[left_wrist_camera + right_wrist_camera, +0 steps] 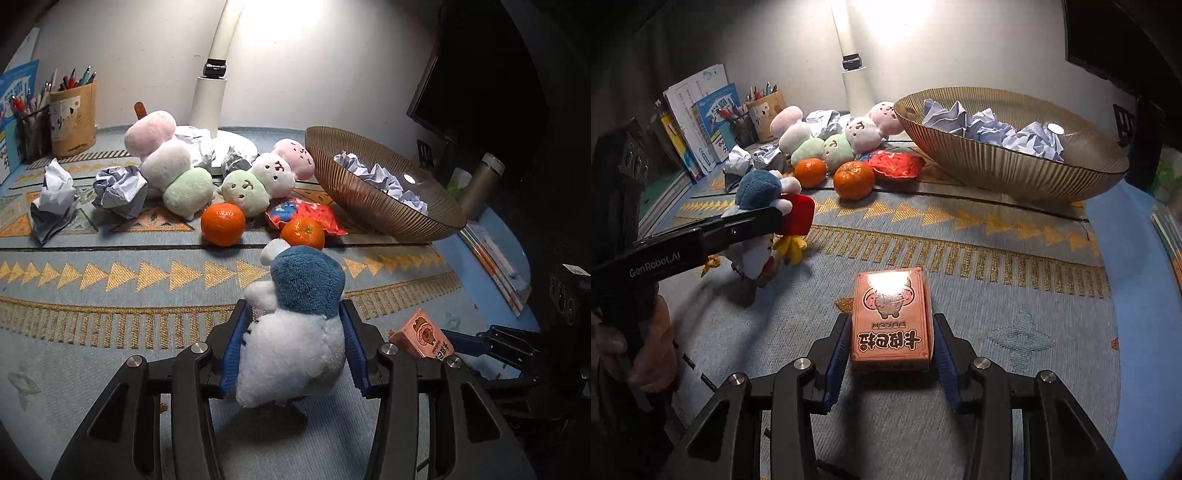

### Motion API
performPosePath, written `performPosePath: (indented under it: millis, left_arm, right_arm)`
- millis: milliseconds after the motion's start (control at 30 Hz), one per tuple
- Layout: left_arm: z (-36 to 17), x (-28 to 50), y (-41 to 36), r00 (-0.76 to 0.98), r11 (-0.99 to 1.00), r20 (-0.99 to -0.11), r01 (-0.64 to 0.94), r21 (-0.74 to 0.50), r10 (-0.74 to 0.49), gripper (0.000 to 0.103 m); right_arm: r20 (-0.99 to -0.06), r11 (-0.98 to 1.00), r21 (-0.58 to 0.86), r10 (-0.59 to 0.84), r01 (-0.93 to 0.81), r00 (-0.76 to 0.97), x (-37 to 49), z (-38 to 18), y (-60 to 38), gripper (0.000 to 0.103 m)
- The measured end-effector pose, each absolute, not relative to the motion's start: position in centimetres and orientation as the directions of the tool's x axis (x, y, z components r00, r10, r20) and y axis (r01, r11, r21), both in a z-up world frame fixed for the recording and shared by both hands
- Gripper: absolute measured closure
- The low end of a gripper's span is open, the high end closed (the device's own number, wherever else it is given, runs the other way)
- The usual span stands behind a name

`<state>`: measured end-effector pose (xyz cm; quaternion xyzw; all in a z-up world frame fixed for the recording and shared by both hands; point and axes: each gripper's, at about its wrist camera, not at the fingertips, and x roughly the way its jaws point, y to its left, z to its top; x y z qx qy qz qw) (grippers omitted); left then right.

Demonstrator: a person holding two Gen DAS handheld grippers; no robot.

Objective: Organize objects
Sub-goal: 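Carry the plush and pink box to the amber bowl and release them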

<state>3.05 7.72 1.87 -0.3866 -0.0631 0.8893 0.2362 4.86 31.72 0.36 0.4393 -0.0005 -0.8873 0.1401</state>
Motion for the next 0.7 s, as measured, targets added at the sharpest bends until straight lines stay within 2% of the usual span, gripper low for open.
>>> performPosePath:
  millis: [100,233,400,700]
  left_arm:
    - [1.8,3.0,7.8,-0.579,-0.874,-0.659,-0.378,-0.305,0.481,0.058]
    - [1.9,3.5,8.3,-0.587,-0.875,-0.656,-0.395,-0.279,0.474,0.058]
    - [2.0,3.6,8.6,-0.590,-0.879,-0.661,-0.402,-0.258,0.464,0.058]
    - [1.9,3.5,8.6,-0.592,-0.884,-0.667,-0.393,-0.252,0.453,0.058]
  right_arm:
    - [-0.784,-0.960,0.143,-0.259,0.242,-0.564,4.7,0.1,31.8,0.056]
    - [-0.783,-0.963,0.150,-0.254,0.224,-0.569,4.0,0.0,31.6,0.056]
    - [-0.794,-0.975,0.058,-0.175,0.214,-0.582,3.5,0.1,30.3,0.062]
    - [-0.792,-0.979,0.063,-0.167,0.193,-0.587,3.3,0.4,29.9,0.063]
